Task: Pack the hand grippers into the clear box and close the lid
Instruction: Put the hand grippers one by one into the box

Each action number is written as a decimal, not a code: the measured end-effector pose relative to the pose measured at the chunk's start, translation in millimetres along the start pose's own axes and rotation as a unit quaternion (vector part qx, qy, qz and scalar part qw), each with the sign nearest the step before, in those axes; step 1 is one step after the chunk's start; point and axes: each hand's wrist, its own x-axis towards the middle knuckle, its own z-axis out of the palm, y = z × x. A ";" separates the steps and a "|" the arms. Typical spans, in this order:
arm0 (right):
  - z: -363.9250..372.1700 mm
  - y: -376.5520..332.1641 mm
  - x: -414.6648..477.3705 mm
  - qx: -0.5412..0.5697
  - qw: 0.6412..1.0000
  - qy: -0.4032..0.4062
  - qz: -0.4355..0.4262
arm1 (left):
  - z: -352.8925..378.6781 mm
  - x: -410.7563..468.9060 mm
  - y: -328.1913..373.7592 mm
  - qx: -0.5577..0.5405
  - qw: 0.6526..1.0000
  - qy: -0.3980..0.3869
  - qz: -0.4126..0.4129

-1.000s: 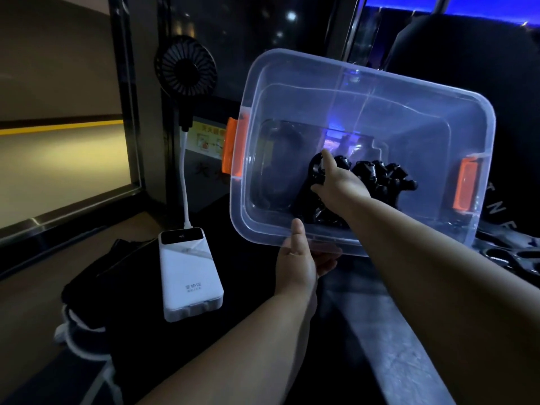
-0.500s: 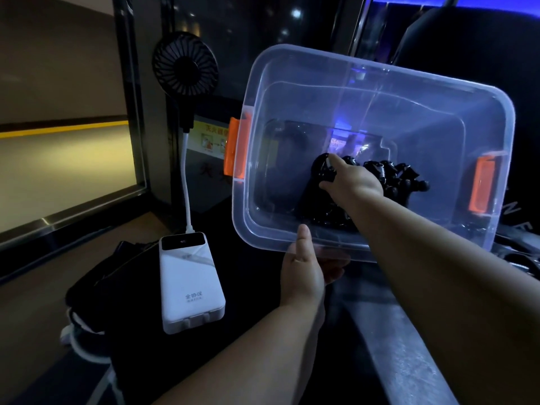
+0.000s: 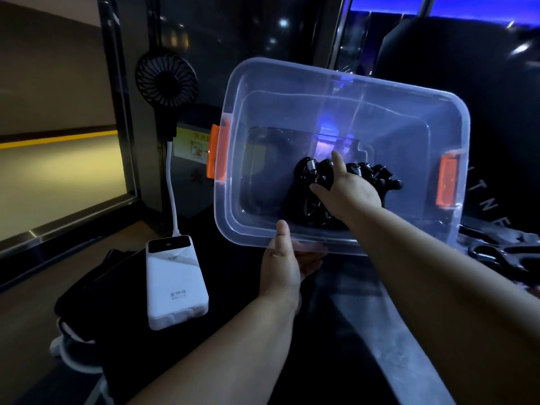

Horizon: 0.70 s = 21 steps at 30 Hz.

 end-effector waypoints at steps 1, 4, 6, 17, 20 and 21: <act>-3.4 6.3 -5.8 0.003 1.000 0.008 0.001 | 1.1 -1.5 0.6 -0.001 1.000 0.002 0.002; -11.6 29.5 -28.0 0.023 0.999 0.036 0.008 | 2.7 -3.6 1.2 -0.005 1.000 0.004 0.009; -15.9 47.1 -43.4 0.028 0.998 0.054 0.017 | 2.5 -3.3 0.4 -0.010 1.000 0.003 0.012; -34.3 149.3 -115.4 0.084 0.987 0.116 0.072 | 0.3 -6.1 -3.6 -0.029 0.999 -0.007 0.027; -38.7 175.7 -133.8 0.080 0.984 0.118 0.108 | -0.2 -6.9 -4.5 -0.029 0.999 -0.004 0.030; -39.8 184.1 -140.1 0.074 0.983 0.115 0.119 | -0.1 -7.4 -4.6 -0.027 0.999 -0.003 0.030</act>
